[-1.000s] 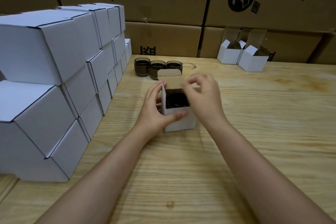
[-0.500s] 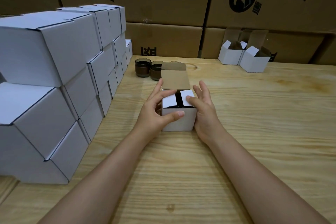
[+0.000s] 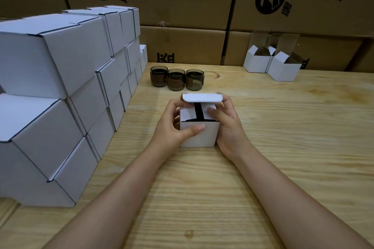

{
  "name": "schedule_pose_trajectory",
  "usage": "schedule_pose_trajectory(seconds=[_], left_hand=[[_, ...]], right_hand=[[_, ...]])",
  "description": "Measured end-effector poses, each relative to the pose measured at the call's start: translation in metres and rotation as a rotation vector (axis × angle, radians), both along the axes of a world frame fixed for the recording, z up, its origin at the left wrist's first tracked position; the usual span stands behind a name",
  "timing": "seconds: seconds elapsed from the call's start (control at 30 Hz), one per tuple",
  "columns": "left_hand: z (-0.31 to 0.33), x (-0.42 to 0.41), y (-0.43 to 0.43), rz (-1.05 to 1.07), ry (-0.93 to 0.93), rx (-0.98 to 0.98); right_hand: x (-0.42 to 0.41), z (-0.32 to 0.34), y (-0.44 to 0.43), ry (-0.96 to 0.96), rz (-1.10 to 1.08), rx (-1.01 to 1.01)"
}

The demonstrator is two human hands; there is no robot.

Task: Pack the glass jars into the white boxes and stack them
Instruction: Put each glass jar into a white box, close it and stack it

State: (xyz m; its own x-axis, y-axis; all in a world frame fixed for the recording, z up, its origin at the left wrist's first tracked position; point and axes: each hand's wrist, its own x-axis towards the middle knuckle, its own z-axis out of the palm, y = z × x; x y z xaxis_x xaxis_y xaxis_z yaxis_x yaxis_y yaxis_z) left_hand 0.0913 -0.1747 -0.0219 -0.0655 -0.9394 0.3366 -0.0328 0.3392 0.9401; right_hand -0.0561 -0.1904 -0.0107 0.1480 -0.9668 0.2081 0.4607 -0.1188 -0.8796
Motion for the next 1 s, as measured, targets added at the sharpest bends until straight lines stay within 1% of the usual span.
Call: schedule_pose_trajectory(seconds=[0.1, 0.17, 0.27, 0.37, 0.6, 0.73, 1.0], left_hand=[[0.0005, 0.0006, -0.0002, 0.016, -0.019, 0.009], [0.0006, 0.0006, 0.0001, 0.012, 0.021, 0.016], [0.0005, -0.0003, -0.0007, 0.015, 0.080, 0.022], [0.0006, -0.0011, -0.0006, 0.016, 0.100, 0.018], [0.0022, -0.0010, -0.0006, 0.009, 0.108, 0.011], [0.0028, -0.0004, 0.0003, -0.001, 0.124, -0.002], [0.0004, -0.0003, -0.0013, -0.029, 0.097, -0.040]], right_hand=[[0.0001, -0.0017, 0.0017, 0.062, 0.009, -0.068], [0.0012, -0.0028, 0.0033, 0.111, 0.017, -0.111], [0.0046, -0.0031, 0.0052, 0.157, -0.005, -0.099], [0.0047, -0.0043, 0.0041, 0.186, -0.035, -0.118], [0.0033, -0.0045, 0.0039, 0.212, -0.070, -0.235], [0.0021, -0.0062, 0.0036, 0.211, -0.046, -0.243], [-0.0017, -0.0070, 0.0015, 0.234, -0.013, -0.223]])
